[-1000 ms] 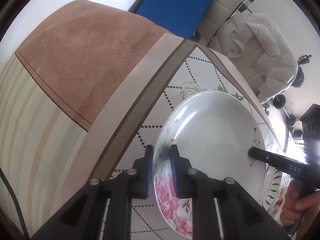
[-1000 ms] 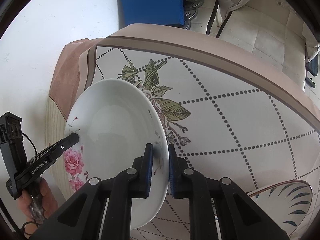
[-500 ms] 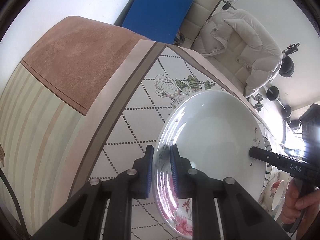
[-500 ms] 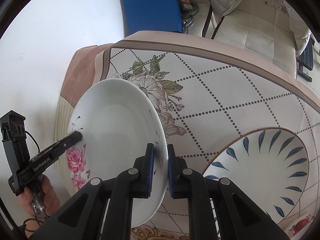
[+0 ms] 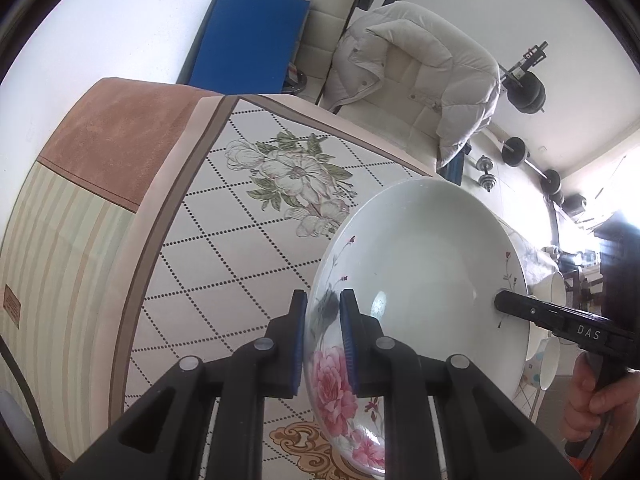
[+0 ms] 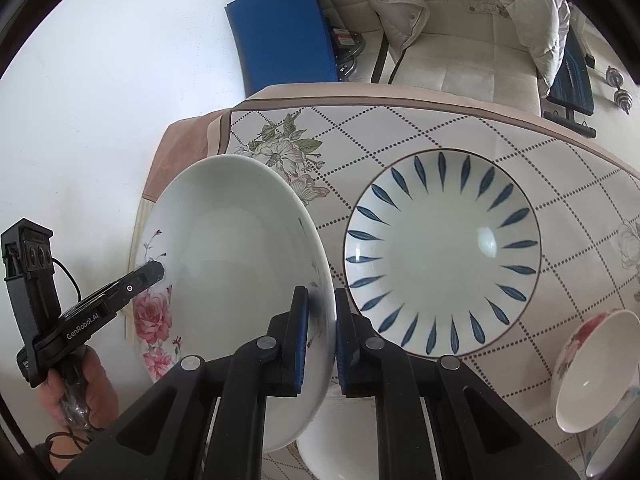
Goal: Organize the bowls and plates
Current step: 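Lift the pink-flower plate and carry it over the grey-flower plate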
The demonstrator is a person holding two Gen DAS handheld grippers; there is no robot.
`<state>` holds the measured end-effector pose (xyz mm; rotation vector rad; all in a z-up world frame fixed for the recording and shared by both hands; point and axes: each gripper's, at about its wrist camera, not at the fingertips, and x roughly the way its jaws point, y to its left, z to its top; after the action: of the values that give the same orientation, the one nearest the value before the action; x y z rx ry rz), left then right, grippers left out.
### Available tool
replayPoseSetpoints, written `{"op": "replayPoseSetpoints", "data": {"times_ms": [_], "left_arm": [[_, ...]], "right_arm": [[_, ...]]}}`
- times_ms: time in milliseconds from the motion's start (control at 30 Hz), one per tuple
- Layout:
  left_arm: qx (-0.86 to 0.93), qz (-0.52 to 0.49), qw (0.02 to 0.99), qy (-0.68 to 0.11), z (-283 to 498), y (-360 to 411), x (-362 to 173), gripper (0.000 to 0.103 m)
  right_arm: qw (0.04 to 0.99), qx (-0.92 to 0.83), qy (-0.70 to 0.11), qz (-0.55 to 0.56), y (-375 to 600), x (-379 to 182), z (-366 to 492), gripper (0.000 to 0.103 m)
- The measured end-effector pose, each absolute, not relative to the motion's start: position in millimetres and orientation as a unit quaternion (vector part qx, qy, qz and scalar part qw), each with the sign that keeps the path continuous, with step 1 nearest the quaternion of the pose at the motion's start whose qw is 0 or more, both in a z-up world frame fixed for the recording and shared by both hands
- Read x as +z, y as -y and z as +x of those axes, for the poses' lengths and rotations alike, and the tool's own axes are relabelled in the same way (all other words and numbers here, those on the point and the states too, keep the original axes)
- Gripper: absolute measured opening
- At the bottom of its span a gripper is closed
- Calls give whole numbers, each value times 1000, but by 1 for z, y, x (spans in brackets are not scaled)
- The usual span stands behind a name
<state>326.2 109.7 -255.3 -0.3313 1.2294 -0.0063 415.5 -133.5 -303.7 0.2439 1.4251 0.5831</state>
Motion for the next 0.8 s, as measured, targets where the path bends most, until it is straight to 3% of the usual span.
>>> {"op": "replayPoseSetpoints", "data": {"times_ms": [400,800], "left_arm": [[-64,-112,802,-583,300,-25,-248,14],[-85,-78,774,-622,265,21,-292,14]], "right_arm": [[730,220,-627,160,237,-289,343,14],[720,183,-641,194,291,-330,285,14]]}}
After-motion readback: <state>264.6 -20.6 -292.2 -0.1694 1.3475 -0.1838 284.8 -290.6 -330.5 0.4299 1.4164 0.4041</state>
